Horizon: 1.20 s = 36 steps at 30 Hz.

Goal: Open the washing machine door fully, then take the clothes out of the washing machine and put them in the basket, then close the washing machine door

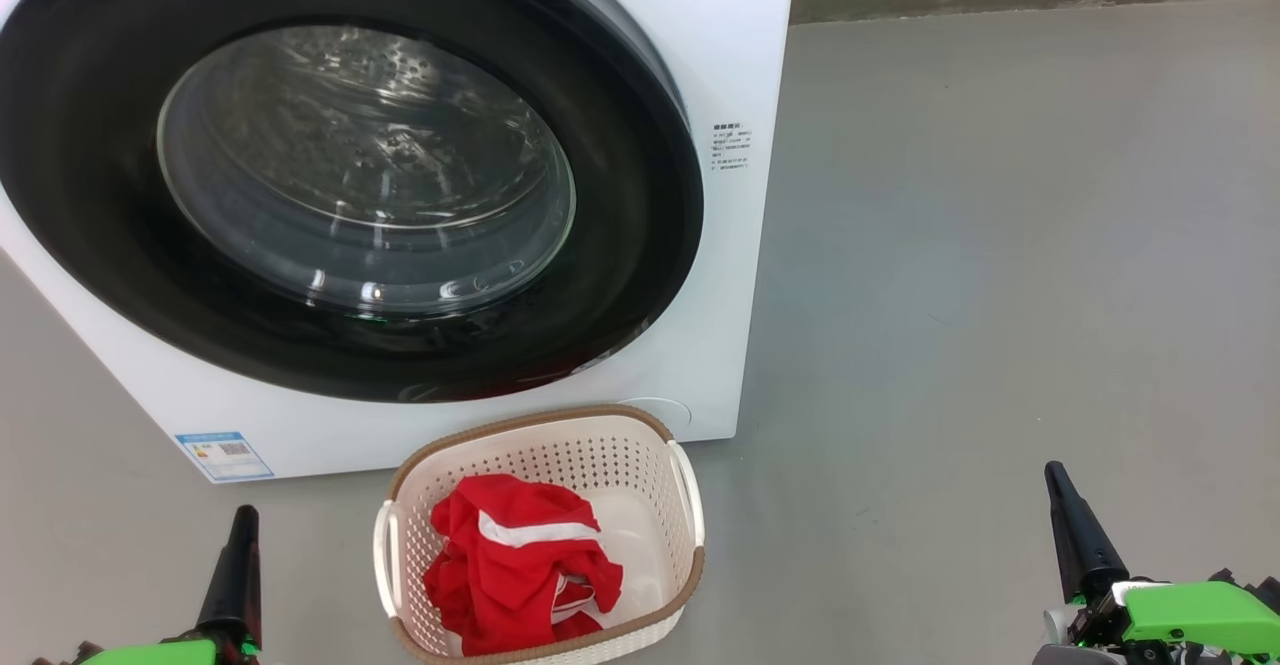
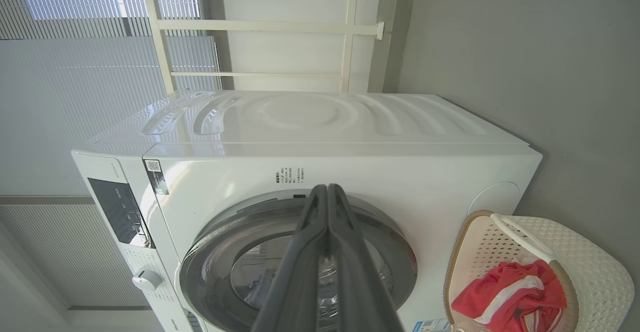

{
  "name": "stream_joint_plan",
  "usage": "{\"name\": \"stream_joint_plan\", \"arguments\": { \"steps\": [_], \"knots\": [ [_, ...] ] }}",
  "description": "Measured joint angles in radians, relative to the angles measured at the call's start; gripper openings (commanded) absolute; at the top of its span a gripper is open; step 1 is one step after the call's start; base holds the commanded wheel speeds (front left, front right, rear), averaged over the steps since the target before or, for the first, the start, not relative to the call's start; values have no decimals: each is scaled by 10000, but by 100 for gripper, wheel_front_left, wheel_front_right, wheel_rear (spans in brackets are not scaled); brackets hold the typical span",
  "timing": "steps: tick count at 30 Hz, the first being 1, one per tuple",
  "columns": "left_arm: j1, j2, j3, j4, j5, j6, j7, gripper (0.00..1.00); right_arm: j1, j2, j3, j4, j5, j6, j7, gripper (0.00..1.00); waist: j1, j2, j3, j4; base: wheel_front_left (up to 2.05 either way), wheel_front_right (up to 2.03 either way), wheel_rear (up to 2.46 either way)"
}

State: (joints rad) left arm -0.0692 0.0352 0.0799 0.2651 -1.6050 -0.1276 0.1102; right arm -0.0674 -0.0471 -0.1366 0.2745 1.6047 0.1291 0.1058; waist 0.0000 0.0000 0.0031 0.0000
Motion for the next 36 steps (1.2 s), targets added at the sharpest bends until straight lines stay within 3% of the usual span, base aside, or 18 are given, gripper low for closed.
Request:
{"name": "stream_joint_plan", "arguments": {
  "steps": [36],
  "knots": [
    [0, -2, 0, 0, 0, 0, 0, 0, 0, 2, 0, 0, 0, 0, 0, 0, 0, 0, 0, 0, 0, 0, 0]
  ]
}}
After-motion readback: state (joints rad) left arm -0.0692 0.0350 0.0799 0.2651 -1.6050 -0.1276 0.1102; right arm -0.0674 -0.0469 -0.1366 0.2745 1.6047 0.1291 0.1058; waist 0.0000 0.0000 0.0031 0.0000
